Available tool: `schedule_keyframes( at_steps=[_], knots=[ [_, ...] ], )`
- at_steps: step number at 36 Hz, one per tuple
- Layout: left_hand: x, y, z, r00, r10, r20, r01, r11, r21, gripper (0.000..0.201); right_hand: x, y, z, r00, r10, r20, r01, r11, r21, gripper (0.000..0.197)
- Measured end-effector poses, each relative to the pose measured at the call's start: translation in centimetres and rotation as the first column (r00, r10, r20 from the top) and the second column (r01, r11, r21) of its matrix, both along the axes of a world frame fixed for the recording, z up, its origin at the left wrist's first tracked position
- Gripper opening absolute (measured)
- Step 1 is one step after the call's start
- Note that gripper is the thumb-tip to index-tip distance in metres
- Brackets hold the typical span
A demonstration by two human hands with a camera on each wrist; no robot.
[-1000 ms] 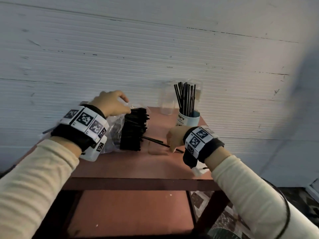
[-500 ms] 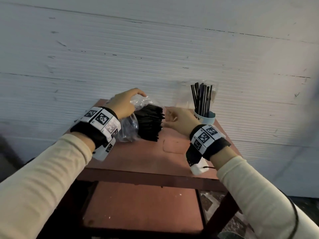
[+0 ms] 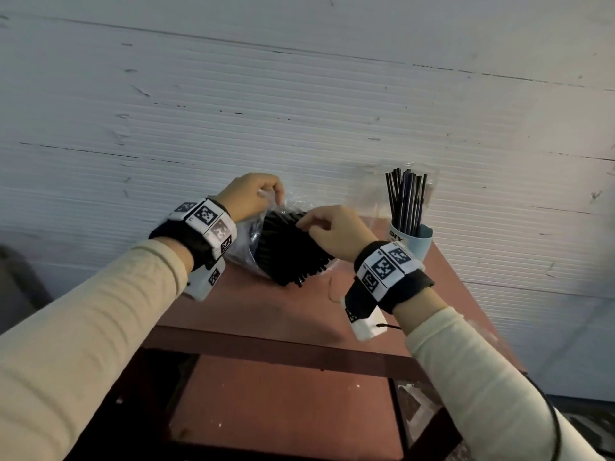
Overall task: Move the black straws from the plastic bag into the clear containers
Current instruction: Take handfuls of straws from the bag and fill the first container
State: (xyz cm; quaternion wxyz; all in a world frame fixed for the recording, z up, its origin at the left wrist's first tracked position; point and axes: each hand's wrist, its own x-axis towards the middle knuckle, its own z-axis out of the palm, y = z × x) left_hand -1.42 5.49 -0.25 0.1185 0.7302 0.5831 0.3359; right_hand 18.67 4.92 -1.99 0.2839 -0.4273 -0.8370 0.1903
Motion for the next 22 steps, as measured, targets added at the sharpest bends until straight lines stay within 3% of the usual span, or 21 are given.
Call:
schedule_keyframes(
  at_steps=[6,10,12,16,22],
  knots=[
    [-2.3,-0.7,-0.8,0.999,-0.036,-0.009,0.035,0.993,-0.114,0.031,-0.9,-0.4,1.7,0.999,0.012,-0.029,-0.008,0.992,0.125,0.021],
    [-2.9,-0.7,-1.3,0.998,-0.015,-0.055,0.005,0.983,-0.181,0.037,-3.4,-0.1,1.4,0.984,0.032,0.174,-0.054,0.991,0.123,0.026],
    [-3.2,-0.8,-1.6,0.998,-0.007,-0.059,-0.001,0.99,-0.14,0.034,-4.8,0.0,1.0,0.96,0.0,0.279,-0.039,0.99,0.137,0.036],
    [-3.3,-0.7,-1.7,0.993,0.072,0.095,-0.073,0.997,0.008,0.03,-6.5,-0.1,0.8,0.926,-0.052,0.373,-0.007,0.988,0.154,0.033],
    [-3.3,-0.3,-1.4,0.976,0.135,0.173,-0.157,0.98,0.119,0.034,-7.1,-0.3,1.7,0.841,0.029,0.54,-0.115,0.985,0.126,0.04]
  ],
)
